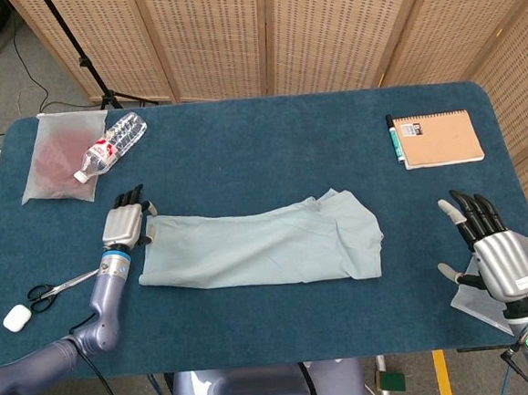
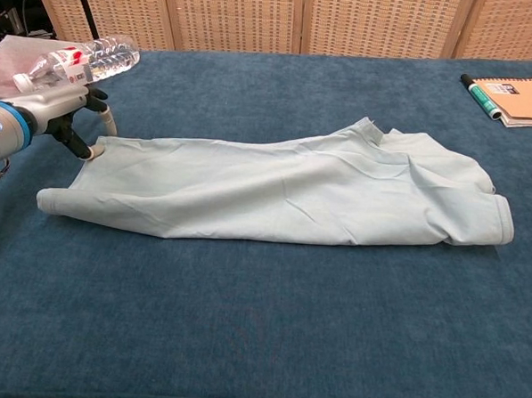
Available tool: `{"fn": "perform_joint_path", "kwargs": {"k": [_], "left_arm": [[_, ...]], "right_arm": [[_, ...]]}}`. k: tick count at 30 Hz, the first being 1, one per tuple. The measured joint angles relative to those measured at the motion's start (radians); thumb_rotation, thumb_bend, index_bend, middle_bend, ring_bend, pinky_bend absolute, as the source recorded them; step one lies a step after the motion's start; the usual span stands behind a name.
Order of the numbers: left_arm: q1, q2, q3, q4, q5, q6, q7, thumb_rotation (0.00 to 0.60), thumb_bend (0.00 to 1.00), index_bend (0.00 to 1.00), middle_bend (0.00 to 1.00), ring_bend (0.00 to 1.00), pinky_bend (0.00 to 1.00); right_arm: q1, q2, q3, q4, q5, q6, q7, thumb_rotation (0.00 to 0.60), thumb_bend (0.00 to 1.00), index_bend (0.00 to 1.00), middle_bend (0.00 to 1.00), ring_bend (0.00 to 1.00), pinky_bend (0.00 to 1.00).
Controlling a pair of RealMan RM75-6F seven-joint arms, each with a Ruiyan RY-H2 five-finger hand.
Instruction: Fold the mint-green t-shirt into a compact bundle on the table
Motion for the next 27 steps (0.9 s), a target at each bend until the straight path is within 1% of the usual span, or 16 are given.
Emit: {"fn": "perform_joint_path", "kwargs": {"k": [9,15,23,27], "left_arm": [[-0.002,-0.004,-0.001,0.006,-0.012,-0.003,0.005,0.6,0.44,0.57,0.0,0.0,0.0],[-0.003,-0.009,-0.001,0.011,-0.02,-0.005,0.01,0.6,0.45,0.6,0.0,0.0,0.0],[-0.005,-0.016,-0.003,0.022,-0.01,0.001,0.0,0.6,0.51,0.64,0.0,0.0,0.0],[-0.007,-0.023,-0.007,0.035,-0.011,0.002,-0.001,0.6,0.53,0.68,0.0,0.0,0.0]], "right_arm": [[-0.001,0.0,0.004,-0.001,-0.001,-0.002,0.004,0.6,0.0,0.0,0.0,0.0,0.0],[-0.002,0.0,0.005,-0.001,-0.003,-0.003,0.005,0.6,0.0,0.0,0.0,0.0,0.0],[-0.003,0.002,0.006,-0.002,-0.005,-0.004,0.008,0.6,0.0,0.0,0.0,0.0,0.0],[-0.004,0.002,0.007,-0.002,-0.006,-0.005,0.012,0.6,0.0,0.0,0.0,0.0,0.0]]}}
